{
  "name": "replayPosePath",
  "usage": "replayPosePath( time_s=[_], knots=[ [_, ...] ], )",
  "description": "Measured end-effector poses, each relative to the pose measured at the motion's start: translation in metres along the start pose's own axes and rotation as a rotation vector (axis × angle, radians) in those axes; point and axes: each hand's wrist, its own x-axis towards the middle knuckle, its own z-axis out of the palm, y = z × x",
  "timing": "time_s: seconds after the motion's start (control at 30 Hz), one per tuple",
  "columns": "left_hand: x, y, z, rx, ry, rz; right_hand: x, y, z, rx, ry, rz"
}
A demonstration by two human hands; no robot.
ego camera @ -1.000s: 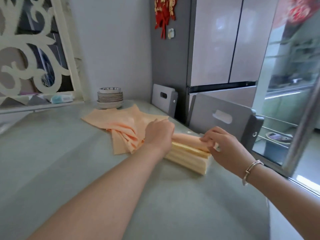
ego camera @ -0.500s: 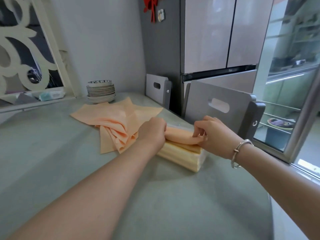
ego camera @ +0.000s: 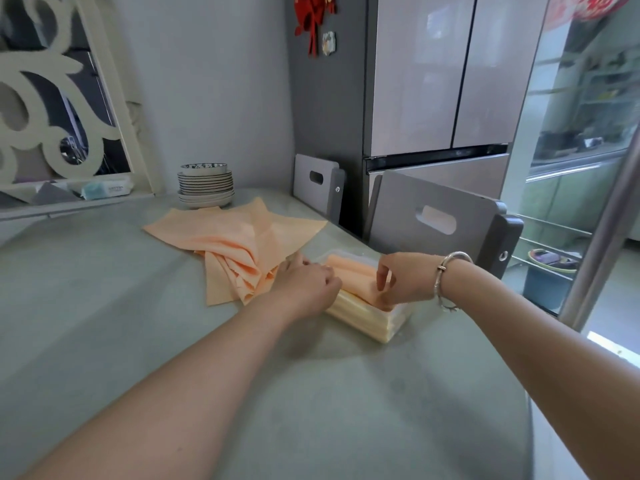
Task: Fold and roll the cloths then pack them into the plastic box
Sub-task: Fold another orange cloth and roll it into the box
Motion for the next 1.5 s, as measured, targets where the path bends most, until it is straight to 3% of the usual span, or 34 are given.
replayPosePath(
  time_s=[0.17,0.37,0.53,0.67,0.87,1.0,1.1,1.3,1.4,1.5],
  knots=[
    [-0.020,0.012,-0.014,-0.081,-0.093,-0.045,0.003,-0.007,0.014,-0.157,0.174,0.073],
    [-0.023,0.009,-0.020,-0.093,-0.146,-0.050,0.012,-0.016,0.019,-0.301,0.150,0.139],
    [-0.020,-0.017,-0.018,-0.135,-0.088,0.026,0.015,-0.012,0.006,-0.103,0.150,0.159],
    [-0.035,-0.050,-0.030,-0.248,0.089,0.094,0.011,-0.043,-0.003,0.041,0.235,0.073],
    [-0.084,-0.159,-0.038,-0.185,0.234,-0.147,0.035,-0.126,0.021,0.189,0.396,-0.100],
    [-0.150,-0.254,-0.033,-0.191,0.284,-0.392,0.064,-0.186,0.059,0.231,0.401,-0.247],
    [-0.201,-0.316,-0.028,-0.196,0.368,-0.508,0.094,-0.224,0.087,0.120,0.330,-0.288],
    [-0.208,-0.350,-0.033,-0.409,0.451,-0.536,0.144,-0.257,0.093,0.016,0.389,-0.167],
    [-0.201,-0.361,-0.030,-0.339,0.453,-0.566,0.167,-0.256,0.091,-0.122,0.384,-0.072],
    [-0.192,-0.367,-0.027,-0.203,0.462,-0.578,0.187,-0.256,0.095,-0.227,0.246,-0.009]
  ],
)
